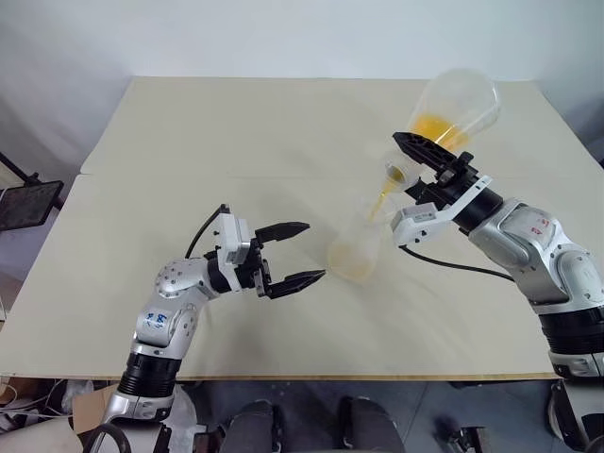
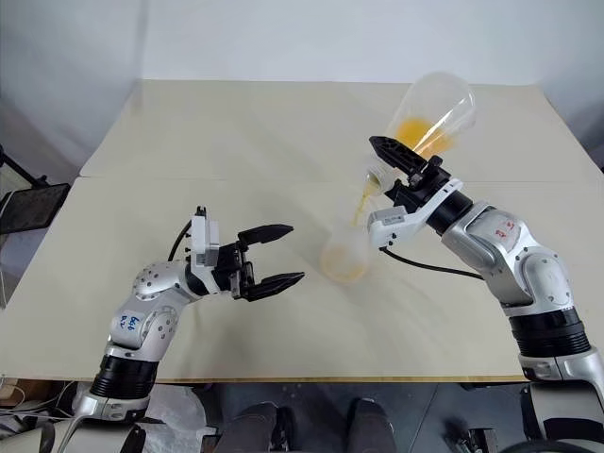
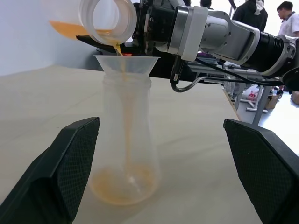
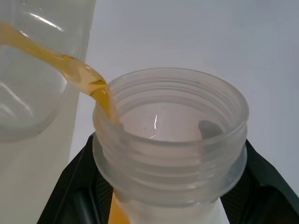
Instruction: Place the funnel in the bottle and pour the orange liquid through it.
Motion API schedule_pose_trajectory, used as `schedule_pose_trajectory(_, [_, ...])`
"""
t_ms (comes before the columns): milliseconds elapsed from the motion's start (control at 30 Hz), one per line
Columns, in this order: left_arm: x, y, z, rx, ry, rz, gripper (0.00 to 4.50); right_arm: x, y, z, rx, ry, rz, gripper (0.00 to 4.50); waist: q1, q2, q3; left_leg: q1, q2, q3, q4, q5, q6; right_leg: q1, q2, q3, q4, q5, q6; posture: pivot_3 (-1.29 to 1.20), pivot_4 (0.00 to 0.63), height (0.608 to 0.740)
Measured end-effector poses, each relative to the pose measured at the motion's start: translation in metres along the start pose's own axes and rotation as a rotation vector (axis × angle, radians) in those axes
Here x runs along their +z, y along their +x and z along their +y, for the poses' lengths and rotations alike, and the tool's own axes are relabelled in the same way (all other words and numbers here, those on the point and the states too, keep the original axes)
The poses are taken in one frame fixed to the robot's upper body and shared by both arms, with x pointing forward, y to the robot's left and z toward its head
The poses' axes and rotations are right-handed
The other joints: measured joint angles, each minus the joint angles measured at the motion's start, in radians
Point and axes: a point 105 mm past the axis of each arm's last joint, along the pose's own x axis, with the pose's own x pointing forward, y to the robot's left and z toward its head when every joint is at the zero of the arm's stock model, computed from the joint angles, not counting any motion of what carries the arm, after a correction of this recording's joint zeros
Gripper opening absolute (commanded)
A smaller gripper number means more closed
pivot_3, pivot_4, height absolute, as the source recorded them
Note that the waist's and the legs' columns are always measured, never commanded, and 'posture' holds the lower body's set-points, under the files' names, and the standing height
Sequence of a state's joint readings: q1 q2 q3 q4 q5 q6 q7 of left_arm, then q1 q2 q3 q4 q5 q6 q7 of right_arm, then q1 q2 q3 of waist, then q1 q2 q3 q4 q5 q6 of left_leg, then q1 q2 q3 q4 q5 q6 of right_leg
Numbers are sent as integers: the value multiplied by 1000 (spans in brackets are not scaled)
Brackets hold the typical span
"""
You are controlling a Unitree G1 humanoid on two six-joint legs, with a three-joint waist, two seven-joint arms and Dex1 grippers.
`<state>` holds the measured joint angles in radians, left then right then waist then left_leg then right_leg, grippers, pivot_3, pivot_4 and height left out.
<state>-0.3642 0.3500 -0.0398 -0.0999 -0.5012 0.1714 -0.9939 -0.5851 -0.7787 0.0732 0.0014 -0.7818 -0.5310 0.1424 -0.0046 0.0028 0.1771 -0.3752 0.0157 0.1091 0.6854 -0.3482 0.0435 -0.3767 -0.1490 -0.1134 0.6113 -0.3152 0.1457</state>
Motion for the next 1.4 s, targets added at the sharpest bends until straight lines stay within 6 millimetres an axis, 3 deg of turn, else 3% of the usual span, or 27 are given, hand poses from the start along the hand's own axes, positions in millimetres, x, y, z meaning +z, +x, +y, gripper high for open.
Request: schedule_pose_trajectory(1400, [-4, 6, 5, 46, 12, -23, 4500, 3, 0, -6, -35, -36, 8, 2459, 0, 0, 0, 0, 0, 0, 0, 0, 0, 0, 0, 0, 0, 0, 0, 0, 150, 740])
